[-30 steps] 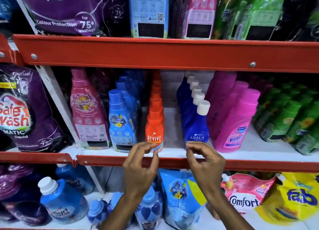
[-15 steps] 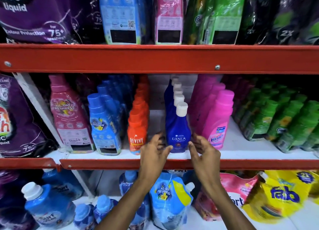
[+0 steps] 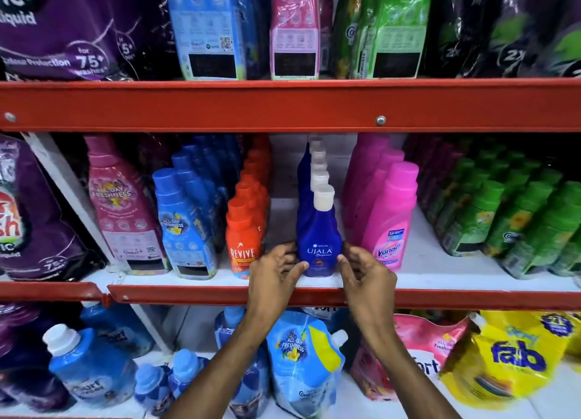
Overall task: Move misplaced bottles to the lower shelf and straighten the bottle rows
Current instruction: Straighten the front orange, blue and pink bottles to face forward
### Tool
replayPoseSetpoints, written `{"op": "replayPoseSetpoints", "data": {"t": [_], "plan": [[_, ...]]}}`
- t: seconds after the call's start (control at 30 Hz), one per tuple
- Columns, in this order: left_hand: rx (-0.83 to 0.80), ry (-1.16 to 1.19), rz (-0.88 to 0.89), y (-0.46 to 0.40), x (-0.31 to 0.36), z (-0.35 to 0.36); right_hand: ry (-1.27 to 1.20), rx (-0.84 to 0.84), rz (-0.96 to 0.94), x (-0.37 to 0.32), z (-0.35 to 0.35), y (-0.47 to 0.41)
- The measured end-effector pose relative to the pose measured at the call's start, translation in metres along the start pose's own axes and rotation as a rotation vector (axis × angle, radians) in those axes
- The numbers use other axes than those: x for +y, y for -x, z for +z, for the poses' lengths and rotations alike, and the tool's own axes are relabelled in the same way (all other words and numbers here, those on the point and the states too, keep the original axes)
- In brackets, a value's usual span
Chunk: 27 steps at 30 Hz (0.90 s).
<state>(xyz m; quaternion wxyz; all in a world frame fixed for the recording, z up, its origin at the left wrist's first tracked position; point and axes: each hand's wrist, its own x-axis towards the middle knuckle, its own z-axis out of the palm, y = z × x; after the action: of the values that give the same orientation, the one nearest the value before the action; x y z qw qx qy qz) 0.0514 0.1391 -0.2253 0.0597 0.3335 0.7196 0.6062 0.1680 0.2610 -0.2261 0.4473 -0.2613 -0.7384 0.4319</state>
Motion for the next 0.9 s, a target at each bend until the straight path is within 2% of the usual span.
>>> {"op": "replayPoseSetpoints", "data": {"t": [0.3,0.43,0.53,0.6,0.67,0.8,0.9], "plan": [[0.013,-0.052,0.018,0.004,0.003,-0.002,-0.062,-0.032,0.032,-0.002,-0.005,0.002],[0.204,-0.130,0.098,0.022,0.008,0.001,-0.049,0.082,0.002,-0.001,-0.031,0.008],[0.336,-0.217,0.276,0.034,0.017,0.013,-0.057,0.214,0.009,0.007,-0.058,0.005],[0.305,-0.213,0.339,0.038,0.028,0.031,-0.029,0.274,0.021,0.014,-0.072,-0.004],[0.202,-0.171,0.298,0.040,0.037,0.051,0.066,0.257,0.028,0.021,-0.082,-0.014],[-0.002,-0.193,0.151,0.034,0.044,0.085,0.246,0.053,0.061,0.027,-0.092,-0.029],[-0.061,-0.301,0.077,0.024,0.040,0.097,0.349,-0.087,0.022,0.027,-0.095,-0.037]]}}
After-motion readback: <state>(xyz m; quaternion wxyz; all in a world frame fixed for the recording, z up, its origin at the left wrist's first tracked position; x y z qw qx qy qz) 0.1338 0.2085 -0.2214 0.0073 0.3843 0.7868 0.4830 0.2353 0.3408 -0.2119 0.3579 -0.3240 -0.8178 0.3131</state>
